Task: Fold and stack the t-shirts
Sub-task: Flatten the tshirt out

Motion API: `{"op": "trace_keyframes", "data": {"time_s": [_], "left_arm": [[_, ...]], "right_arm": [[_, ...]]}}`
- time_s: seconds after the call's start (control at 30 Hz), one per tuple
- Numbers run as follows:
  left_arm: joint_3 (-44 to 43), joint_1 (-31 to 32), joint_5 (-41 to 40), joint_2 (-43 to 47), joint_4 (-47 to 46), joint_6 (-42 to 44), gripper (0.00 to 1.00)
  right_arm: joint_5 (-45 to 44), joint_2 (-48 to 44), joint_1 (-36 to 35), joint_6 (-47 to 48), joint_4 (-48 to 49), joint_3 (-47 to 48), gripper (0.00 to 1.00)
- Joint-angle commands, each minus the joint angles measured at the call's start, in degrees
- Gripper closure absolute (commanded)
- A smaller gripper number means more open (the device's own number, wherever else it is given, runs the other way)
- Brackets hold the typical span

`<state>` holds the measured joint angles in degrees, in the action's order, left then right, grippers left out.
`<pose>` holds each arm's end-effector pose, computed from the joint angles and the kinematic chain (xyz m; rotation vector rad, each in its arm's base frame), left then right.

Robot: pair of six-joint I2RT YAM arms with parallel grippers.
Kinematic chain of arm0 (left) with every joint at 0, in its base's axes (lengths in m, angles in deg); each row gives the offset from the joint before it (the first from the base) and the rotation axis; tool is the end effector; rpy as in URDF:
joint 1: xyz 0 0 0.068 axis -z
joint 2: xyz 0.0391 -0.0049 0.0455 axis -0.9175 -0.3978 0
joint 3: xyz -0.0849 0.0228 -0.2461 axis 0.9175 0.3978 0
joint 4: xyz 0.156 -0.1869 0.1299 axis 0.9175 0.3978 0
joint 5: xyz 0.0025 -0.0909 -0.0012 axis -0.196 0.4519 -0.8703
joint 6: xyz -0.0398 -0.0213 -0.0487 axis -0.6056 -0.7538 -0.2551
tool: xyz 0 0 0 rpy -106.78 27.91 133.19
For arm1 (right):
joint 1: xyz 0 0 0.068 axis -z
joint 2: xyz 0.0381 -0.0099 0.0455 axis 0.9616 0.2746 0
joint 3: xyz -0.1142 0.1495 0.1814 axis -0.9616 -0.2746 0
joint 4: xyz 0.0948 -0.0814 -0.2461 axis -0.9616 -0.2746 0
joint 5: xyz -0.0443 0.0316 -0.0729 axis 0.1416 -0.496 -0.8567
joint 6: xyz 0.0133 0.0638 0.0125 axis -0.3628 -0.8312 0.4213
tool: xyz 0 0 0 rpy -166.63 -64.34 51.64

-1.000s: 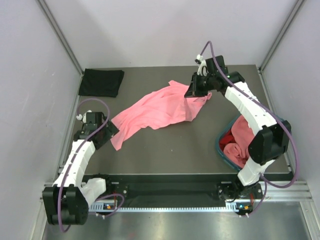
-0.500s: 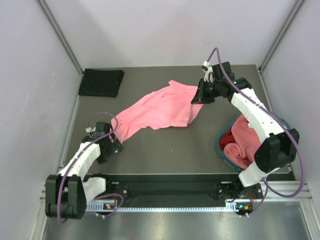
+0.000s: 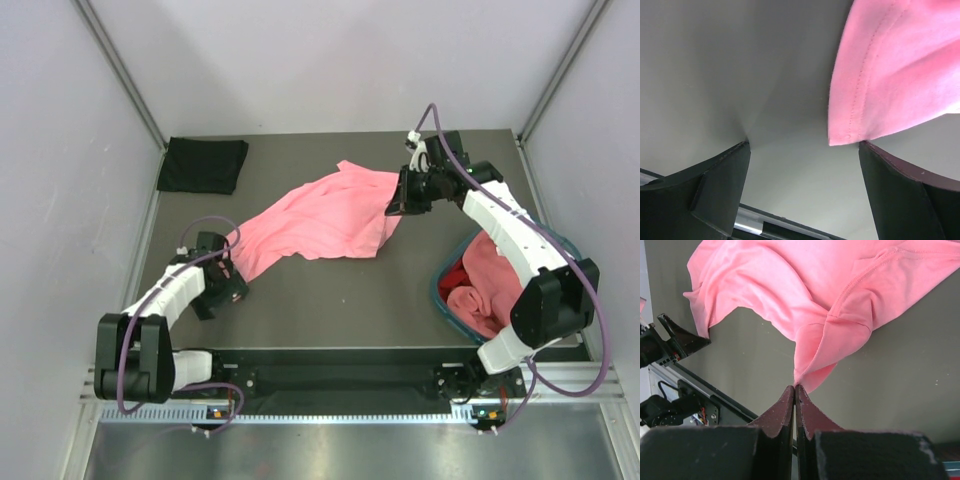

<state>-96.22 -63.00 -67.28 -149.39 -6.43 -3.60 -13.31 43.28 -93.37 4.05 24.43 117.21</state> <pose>0.2158 -0.0057 0.1217 -0.8917 2.7219 0.0730 0.3335 0.1376 0.3028 -0.1277 2.5219 0.7720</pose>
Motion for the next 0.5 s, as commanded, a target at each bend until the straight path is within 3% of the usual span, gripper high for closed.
{"op": "trace_keyframes", "data": {"time_s": [0.0, 0.37, 0.4, 0.43, 0.47], "left_arm": [[1.81, 0.93, 0.74, -4.01, -1.56, -0.22, 0.06], [-1.17, 1.72, 0.74, -9.02, -1.56, -0.22, 0.06], [-1.79, 1.72, 0.74, -9.72, -20.88, -0.22, 0.06], [-2.5, 1.72, 0.74, -9.99, -20.9, 38.42, 0.06], [-3.72, 1.72, 8.39, -10.08, -20.38, -1.66, 0.06]], "right_arm": [[0.39, -1.58, 0.68, 0.89, 1.62, -0.25, 1.0], [0.48, -3.07, 1.12, 1.76, 1.45, -2.88, 1.0], [0.48, -3.25, 1.12, 1.77, 1.53, -3.15, 1.0], [0.48, -3.43, 1.12, 1.94, 1.45, -3.33, 1.0], [0.48, -3.69, 1.2, 1.94, 1.45, -3.76, 1.0]]}}
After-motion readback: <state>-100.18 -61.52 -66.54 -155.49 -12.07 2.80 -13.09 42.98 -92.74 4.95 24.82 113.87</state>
